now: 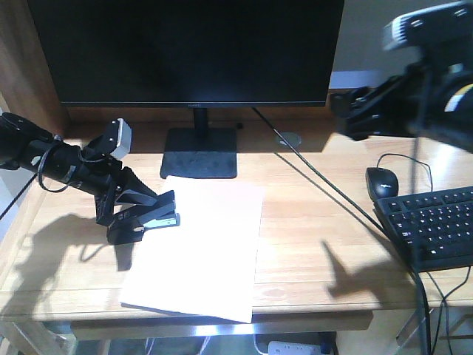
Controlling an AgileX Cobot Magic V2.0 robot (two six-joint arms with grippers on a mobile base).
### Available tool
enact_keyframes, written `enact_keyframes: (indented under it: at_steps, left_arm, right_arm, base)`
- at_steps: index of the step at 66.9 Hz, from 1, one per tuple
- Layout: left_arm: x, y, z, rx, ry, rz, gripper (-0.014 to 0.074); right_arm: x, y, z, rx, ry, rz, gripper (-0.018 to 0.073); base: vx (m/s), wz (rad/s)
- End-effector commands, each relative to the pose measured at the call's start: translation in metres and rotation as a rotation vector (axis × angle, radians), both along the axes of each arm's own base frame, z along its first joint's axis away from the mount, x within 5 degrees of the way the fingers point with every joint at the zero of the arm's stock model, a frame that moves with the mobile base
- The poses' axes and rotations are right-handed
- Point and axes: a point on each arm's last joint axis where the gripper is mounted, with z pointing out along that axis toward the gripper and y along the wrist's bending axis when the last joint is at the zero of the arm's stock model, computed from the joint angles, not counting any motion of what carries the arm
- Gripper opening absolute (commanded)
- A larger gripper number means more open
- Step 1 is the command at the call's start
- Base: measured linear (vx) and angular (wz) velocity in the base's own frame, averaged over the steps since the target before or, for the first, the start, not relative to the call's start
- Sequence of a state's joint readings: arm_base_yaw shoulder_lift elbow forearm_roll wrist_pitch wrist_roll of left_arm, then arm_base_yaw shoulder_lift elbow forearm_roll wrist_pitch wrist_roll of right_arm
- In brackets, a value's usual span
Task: Grab stapler and paper to desk for stapling
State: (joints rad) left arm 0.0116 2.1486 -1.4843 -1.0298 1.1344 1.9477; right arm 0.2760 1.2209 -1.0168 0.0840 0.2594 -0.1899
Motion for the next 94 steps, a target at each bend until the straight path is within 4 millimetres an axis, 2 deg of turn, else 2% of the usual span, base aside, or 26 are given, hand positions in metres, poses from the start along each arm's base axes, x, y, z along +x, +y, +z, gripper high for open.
enact_keyframes:
  at_steps: [1,8,16,30,49,61,81,94]
  left_arm:
    - [0.0,-0.005,0.037,-0.063,-0.069,0.009,-0.0006]
    - [0.0,-0.005,0.037,-0.063,-0.069,0.009,-0.0006]
    - [0.0,-0.005,0.037,-0.063,-0.069,0.009,-0.0006]
    - [0.0,-0.005,0.037,-0.063,-0.069,0.009,-0.0006]
    - [0.0,-0.005,0.037,-0.063,-0.069,0.009,-0.0006]
    - [0.0,-0.005,0.037,-0.063,-0.069,0.009,-0.0006]
    - [0.0,-0.005,0.037,-0.063,-0.069,0.009,-0.0006]
    - [0.0,-0.005,0.037,-0.067,-0.065,0.004,-0.0006]
  right_arm:
    - [-0.022,-0.009,0.032,0.008,-0.127,-0.006,0.0573]
    - [-0.046,-0.015,0.04,0.049,-0.179,-0.015,0.0573]
    - [-0.073,-0.023,0.037,0.071,-0.221,-0.019,0.0573]
    - [-0.116,-0.035,0.012,0.076,-0.24,-0.019,0.0573]
    - [-0.179,-0.052,-0.016,0.164,-0.355,-0.029,0.0573]
    - [-0.21,-0.061,-0.034,0.216,-0.439,-0.03,0.0573]
    - [-0.242,-0.069,-0.059,0.31,-0.542,-0.015,0.0573]
    - [-0.239,-0.068,-0.062,0.304,-0.524,-0.017,0.0573]
  base:
    - [0.0,0.0]
    - [0.0,0.0]
    - [0.0,0.0]
    - [0.0,0.0]
    - [0.0,0.0]
    - [0.0,0.0]
    - [0.0,0.0]
    - [0.0,0.0]
